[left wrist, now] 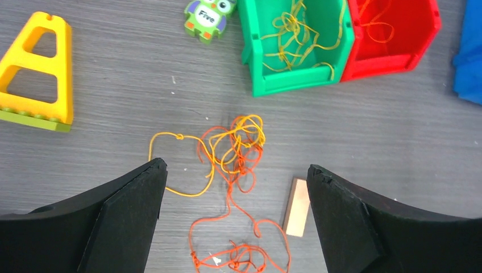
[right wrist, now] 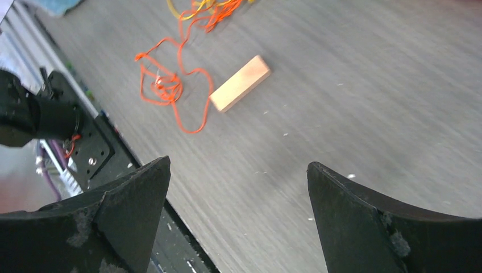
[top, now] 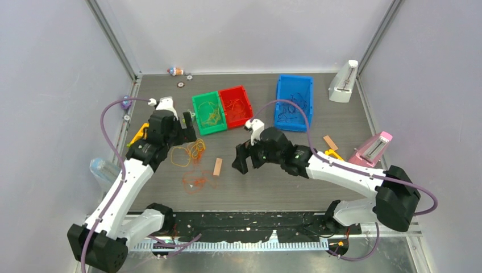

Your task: Untangle the cables

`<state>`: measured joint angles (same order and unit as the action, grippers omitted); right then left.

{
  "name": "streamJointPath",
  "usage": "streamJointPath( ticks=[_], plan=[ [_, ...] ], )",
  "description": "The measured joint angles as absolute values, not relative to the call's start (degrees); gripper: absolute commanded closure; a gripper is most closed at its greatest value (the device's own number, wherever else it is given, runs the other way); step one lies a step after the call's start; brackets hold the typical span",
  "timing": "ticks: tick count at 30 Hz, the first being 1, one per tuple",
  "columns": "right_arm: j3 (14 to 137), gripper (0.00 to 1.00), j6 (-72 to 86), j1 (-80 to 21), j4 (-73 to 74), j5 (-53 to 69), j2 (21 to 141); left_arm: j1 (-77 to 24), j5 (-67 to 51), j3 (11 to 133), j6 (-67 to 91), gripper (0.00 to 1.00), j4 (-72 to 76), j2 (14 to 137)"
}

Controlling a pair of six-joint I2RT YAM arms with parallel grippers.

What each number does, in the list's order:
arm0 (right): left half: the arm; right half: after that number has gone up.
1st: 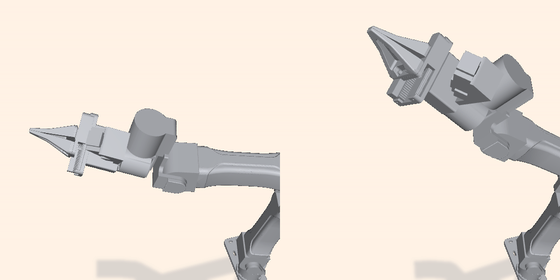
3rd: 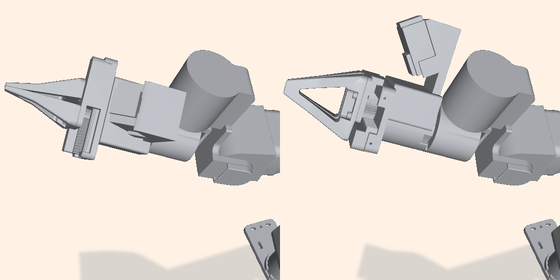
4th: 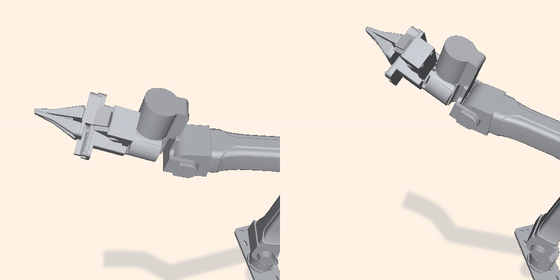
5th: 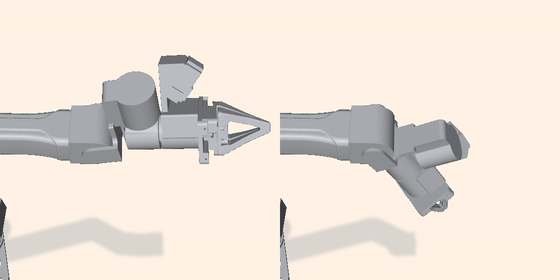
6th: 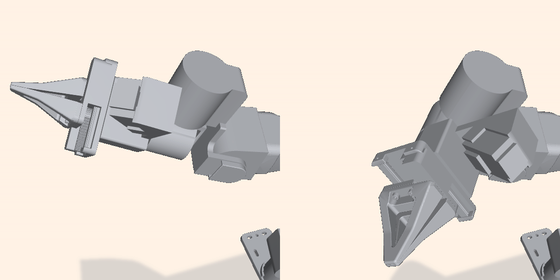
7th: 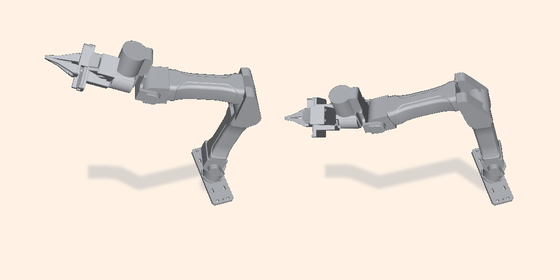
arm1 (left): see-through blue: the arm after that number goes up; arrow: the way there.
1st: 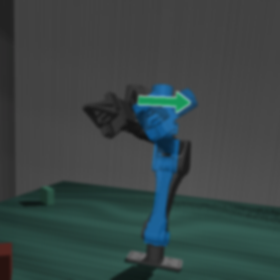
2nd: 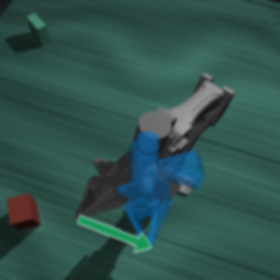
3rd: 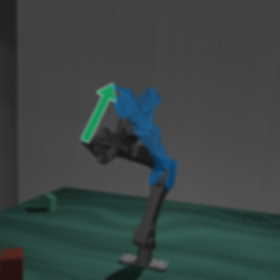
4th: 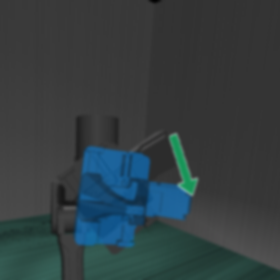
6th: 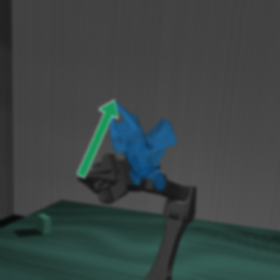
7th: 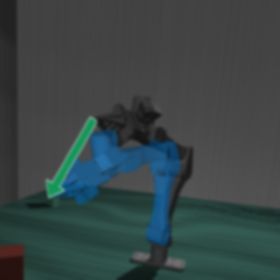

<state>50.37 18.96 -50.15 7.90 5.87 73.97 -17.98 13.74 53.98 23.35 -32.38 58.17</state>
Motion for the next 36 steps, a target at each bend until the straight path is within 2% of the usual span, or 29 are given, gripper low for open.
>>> streamJointPath(
  ticks=[8, 12, 17, 28, 30, 32, 34, 35, 36],
  plan=[
    [47.83, 0.09, 20.27, -59.75, -1.21, 5.10, 79.13, -17.98, 9.02, 52.16, 21.96, 0.07, -36.73, 52.03],
    [52.66, 0.15, 19.27, -63.02, -2.68, 5.34, 87.42, -17.98, 8.29, 53.74, 21.08, 0.07, -41.25, 51.07],
    [60.47, 0.17, 18.13, -65.47, -2.92, 5.67, 96.82, -17.98, 8.62, 54.22, 20.58, 0.09, -43.44, 48.86],
    [70.70, 0.22, 16.25, -66.30, -2.76, 4.14, 109.78, -16.67, 14.96, 54.22, 21.02, 0.14, -45.74, 44.36],
    [71.96, 0.27, 15.79, -66.57, -2.50, 3.68, 112.29, -16.21, 16.78, 54.22, 21.26, 0.15, -45.98, 43.20],
    [73.21, 0.37, 15.09, -66.96, -1.89, 3.03, 114.50, -15.81, 18.00, 54.22, 21.65, 0.15, -46.13, 42.41],
    [74.43, 0.60, 14.04, -67.57, -0.97, 2.31, 116.44, -15.49, 18.98, 54.22, 21.93, 0.16, -46.17, 42.09],
    [74.67, 0.78, 13.28, -67.88, -0.73, 1.85, 116.95, -15.35, 19.40, 54.22, 22.02, 0.16, -46.19, 42.09],
    [74.89, 0.86, 12.93, -68.31, -0.30, 1.23, 117.30, -15.27, 19.70, 54.22, 22.02, 0.16, -46.19, 42.09]
  ],
)
